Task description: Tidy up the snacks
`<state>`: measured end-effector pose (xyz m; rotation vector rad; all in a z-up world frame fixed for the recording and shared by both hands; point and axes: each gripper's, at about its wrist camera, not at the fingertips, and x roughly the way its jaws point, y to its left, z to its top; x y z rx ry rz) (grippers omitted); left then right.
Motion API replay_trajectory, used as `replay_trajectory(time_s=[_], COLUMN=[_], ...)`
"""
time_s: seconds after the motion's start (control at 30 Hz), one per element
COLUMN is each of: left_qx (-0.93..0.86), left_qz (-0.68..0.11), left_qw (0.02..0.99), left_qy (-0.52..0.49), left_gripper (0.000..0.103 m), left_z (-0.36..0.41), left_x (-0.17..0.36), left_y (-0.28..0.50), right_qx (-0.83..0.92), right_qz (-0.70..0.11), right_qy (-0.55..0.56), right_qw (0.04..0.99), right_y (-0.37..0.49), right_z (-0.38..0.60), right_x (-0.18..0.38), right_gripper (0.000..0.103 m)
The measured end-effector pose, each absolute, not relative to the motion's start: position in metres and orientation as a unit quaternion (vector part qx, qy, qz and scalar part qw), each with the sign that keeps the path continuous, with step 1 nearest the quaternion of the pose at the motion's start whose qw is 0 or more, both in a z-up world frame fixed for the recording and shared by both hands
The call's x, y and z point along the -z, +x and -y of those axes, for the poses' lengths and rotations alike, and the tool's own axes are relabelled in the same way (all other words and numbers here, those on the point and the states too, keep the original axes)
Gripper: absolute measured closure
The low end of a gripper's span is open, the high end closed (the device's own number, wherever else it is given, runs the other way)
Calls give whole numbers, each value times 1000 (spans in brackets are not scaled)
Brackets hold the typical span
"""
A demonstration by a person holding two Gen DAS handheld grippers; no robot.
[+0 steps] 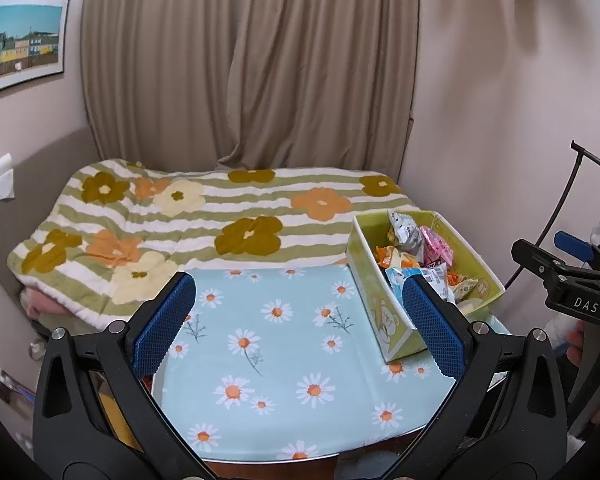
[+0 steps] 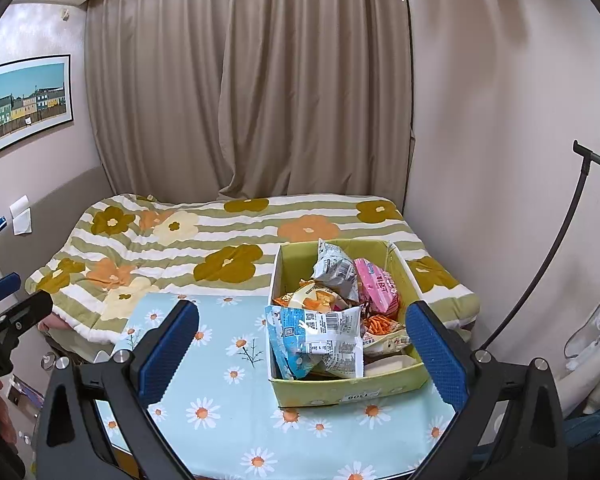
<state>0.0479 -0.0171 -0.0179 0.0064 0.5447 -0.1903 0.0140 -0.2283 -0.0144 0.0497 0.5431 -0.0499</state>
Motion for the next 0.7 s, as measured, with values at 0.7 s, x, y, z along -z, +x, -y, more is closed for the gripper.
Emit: replay_trajectory(time_s=[0.7], left_qx=[76], left_qz=[-273], left_qw=[959], left_qy=[-6], left_gripper=[0], left_z=[17], left_x=[19], left_y=[48], right_qx=[24], right_qz=[-268], right_qy=[26], right_qw=[963], right_y=[17], right_z=[230], right_x=[15], right_gripper=[0])
